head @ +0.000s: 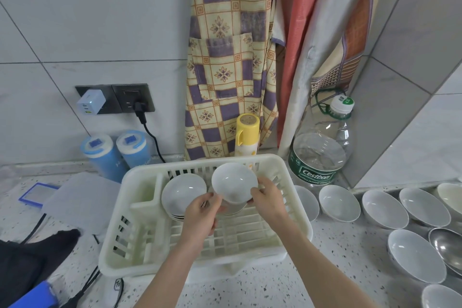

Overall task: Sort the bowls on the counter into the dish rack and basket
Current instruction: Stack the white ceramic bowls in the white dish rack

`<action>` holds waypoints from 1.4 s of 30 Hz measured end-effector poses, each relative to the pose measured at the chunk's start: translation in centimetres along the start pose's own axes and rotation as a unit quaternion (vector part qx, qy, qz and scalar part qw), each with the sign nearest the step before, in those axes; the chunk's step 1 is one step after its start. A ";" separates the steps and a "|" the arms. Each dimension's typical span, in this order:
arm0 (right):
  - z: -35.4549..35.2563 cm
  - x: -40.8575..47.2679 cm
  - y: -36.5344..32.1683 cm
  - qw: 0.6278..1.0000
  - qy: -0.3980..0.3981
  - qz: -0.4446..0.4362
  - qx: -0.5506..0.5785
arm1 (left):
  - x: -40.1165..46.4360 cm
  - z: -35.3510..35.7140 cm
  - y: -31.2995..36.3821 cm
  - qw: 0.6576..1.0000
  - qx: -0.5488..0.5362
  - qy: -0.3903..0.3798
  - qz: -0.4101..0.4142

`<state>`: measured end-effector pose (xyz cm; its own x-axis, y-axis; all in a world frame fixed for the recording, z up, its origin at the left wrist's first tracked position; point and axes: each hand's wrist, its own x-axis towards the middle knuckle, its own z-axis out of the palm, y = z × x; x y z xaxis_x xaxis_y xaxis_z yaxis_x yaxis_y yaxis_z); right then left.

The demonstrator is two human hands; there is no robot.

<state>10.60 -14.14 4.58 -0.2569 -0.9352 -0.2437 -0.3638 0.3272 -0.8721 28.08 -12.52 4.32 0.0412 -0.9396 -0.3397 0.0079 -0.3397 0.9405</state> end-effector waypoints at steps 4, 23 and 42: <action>0.3 0.2 0.9 1.000 0.013 0.008 0.002 | 0.0 -0.5 -1.5 0.998 0.058 -0.006 -0.039; 1.9 1.2 2.1 0.993 -0.040 0.032 -0.105 | 0.6 0.3 -3.9 0.996 -0.030 0.021 -0.080; 2.0 1.8 3.2 0.998 -0.035 0.030 -0.040 | 0.6 0.3 -4.1 0.996 -0.039 0.011 -0.078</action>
<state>10.76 -15.02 0.50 -0.2181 -0.9198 -0.3262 -0.4212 0.3903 -0.8187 27.79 -11.76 0.29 0.0549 -0.8740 -0.4829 0.0938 -0.4769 0.8739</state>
